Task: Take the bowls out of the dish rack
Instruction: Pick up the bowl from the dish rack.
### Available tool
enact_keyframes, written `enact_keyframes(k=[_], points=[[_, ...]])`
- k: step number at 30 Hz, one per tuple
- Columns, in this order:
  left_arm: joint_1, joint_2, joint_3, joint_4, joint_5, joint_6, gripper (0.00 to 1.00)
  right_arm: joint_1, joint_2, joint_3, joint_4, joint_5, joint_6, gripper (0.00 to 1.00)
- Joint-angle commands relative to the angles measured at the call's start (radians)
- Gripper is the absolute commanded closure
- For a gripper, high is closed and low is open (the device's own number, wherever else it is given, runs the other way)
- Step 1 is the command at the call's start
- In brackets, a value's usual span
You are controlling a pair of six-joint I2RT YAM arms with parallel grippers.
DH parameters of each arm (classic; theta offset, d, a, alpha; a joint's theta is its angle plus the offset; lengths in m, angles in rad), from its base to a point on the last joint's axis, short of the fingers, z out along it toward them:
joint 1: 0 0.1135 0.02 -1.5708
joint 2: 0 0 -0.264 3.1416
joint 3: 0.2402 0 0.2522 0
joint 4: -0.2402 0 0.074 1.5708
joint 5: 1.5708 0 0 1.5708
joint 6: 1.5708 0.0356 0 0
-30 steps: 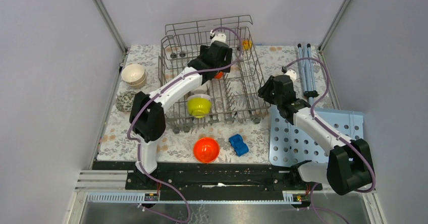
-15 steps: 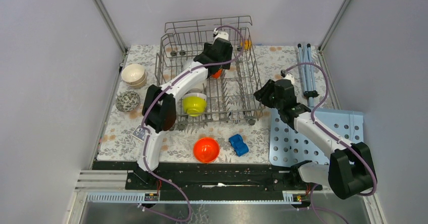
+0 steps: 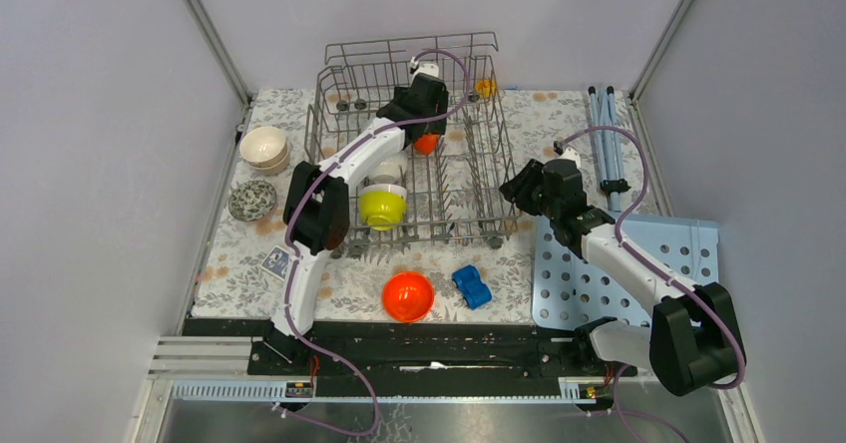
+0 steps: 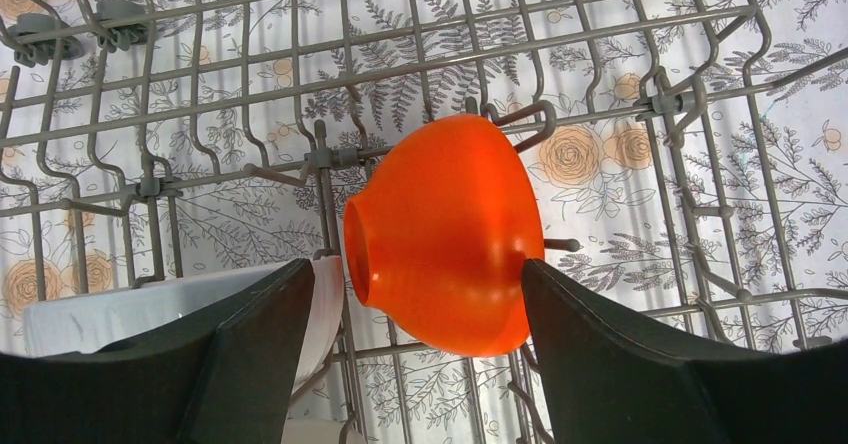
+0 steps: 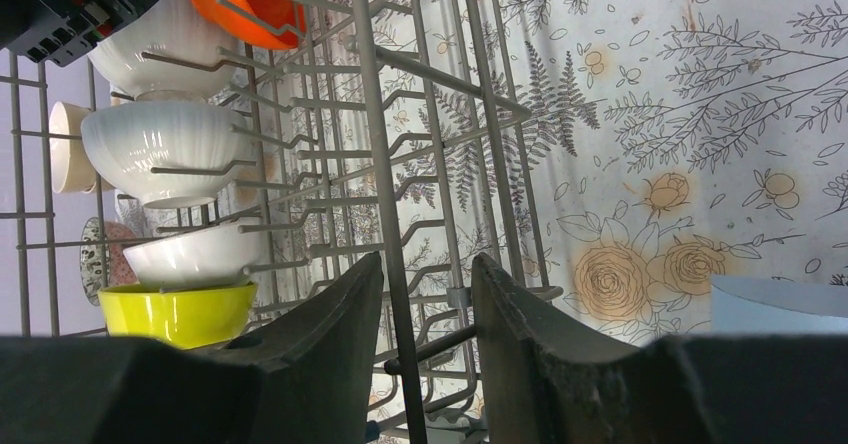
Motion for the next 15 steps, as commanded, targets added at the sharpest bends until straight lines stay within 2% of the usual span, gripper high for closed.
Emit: enact_keyframes(k=[1,15], points=[[0.009,0.017,0.038,0.013,0.013,0.001,0.21,0.015,-0.018,-0.014,0.016,-0.067,0.016,0.55],[0.000,-0.027,-0.015,0.041,0.038,-0.031,0.13,0.015,-0.025,-0.017,0.014,-0.064,0.015,0.51]])
